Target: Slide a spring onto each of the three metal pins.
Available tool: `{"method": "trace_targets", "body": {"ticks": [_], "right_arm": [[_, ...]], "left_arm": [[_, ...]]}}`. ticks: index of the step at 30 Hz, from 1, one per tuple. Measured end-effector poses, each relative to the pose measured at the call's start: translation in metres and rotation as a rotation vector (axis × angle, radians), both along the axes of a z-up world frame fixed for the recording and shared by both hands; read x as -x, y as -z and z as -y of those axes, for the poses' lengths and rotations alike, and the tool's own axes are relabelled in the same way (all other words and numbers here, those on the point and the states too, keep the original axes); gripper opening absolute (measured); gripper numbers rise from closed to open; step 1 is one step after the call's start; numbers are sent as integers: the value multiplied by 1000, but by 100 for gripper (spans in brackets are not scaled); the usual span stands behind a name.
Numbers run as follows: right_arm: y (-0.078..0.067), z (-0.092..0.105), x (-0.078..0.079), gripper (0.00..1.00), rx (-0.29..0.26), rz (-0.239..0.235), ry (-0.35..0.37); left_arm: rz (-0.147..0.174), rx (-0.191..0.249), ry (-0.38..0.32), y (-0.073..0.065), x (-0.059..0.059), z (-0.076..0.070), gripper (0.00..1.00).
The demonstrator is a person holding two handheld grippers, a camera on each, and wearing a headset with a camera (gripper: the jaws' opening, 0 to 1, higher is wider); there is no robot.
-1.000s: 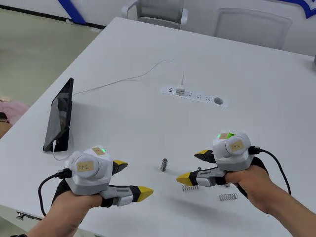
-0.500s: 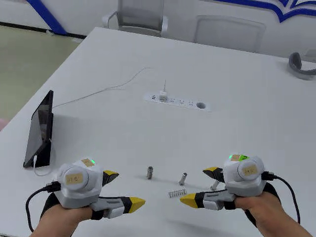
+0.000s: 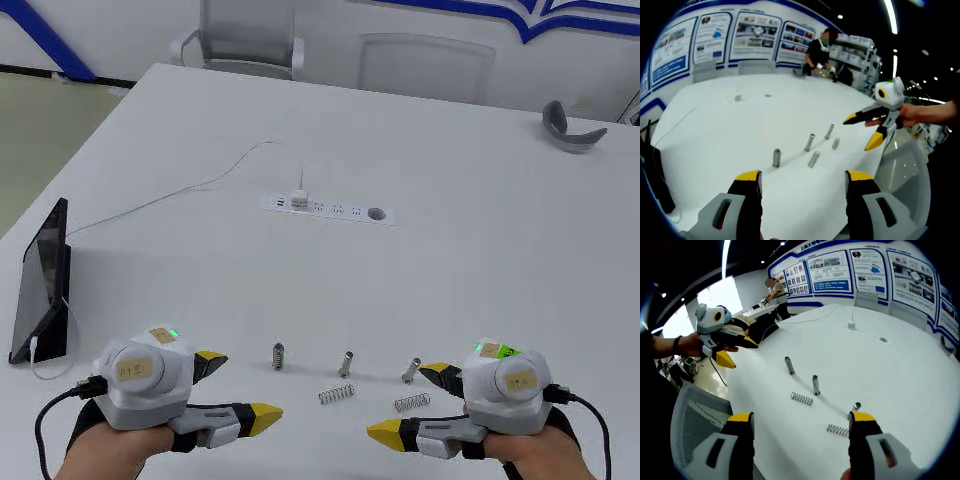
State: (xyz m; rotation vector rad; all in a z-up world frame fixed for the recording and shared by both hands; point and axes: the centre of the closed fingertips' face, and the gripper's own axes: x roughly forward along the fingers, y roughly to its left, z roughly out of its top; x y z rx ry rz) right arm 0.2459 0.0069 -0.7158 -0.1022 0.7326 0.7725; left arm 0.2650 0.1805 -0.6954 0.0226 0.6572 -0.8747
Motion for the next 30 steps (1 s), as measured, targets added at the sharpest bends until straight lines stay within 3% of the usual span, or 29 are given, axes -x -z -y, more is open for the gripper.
{"method": "trace_targets", "body": {"ticks": [11,25,30], "right_arm": [[7,14,15,82,4,-16,34],[6,23,18,83,-5,-17,57],[4,24,19,83,-7,-17,65]], "left_arm": [[-8,-7,48,4,6,16,69],[-5,-20,109,4,8,36,69],[-6,-46,150,9,7,47,68]]}}
